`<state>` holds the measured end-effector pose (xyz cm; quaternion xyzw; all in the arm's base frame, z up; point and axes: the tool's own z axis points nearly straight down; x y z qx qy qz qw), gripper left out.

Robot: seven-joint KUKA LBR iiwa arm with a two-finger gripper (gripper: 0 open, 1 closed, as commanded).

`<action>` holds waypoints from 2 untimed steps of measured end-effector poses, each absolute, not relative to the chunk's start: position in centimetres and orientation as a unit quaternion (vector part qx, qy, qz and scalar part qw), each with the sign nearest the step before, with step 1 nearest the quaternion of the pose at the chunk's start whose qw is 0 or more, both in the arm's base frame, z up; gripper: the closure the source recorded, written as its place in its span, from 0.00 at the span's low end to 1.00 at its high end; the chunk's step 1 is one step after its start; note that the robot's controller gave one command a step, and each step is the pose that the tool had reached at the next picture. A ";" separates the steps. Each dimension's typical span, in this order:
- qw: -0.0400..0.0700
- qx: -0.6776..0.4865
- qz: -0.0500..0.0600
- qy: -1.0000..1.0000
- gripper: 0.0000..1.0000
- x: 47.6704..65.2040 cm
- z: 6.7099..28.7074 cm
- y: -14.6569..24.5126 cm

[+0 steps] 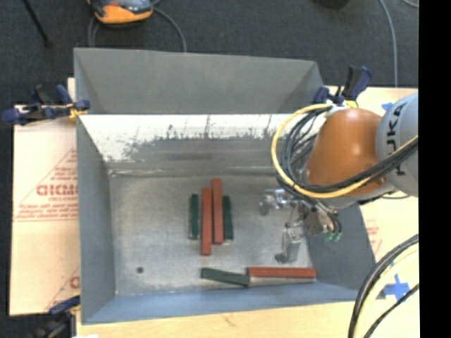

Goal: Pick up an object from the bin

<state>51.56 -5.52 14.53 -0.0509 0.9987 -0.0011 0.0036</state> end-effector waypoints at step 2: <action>0.002 -0.111 0.000 0.994 1.00 47.5 8.8 -7.6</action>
Offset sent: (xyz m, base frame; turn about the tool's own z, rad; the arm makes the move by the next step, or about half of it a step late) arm -0.0415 -0.0208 -0.0581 -0.1155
